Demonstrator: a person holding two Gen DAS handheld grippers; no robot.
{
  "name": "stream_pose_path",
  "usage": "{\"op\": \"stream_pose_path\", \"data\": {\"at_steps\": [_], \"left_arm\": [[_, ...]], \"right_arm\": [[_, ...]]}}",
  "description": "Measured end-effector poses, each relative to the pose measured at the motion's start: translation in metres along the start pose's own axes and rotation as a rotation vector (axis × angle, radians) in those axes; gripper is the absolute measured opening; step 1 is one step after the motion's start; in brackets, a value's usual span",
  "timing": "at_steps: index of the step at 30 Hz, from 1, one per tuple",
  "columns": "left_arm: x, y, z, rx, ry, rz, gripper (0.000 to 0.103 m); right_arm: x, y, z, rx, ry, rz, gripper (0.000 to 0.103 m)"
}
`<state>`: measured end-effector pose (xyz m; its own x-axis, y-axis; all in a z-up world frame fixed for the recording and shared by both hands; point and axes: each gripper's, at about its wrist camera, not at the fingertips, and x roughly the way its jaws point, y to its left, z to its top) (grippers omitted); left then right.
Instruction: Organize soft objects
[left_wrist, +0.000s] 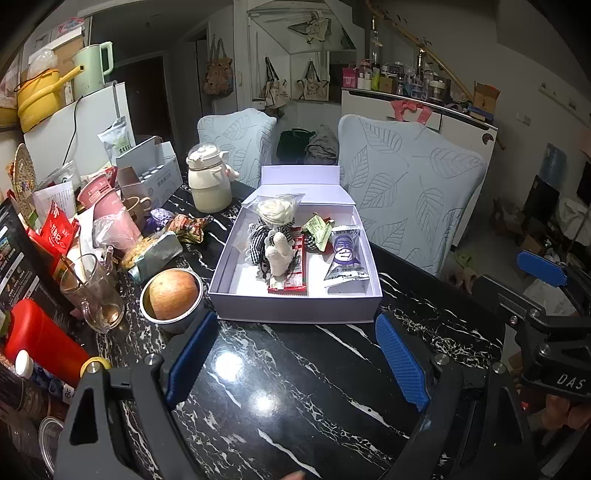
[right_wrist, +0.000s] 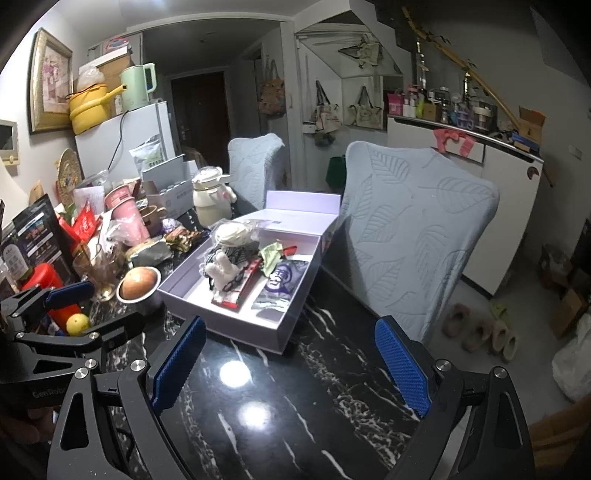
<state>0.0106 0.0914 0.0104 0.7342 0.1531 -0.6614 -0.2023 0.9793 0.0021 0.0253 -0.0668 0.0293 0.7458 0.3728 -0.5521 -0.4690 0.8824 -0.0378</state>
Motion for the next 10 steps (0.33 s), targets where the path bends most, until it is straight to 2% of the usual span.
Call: {"op": "stream_pose_path", "data": {"at_steps": [10], "left_arm": [[0.0051,-0.0012,-0.0011,-0.002,0.022,0.004,0.088]], "right_arm": [[0.0026,-0.0027,0.0002,0.005,0.008,-0.01,0.094]]}}
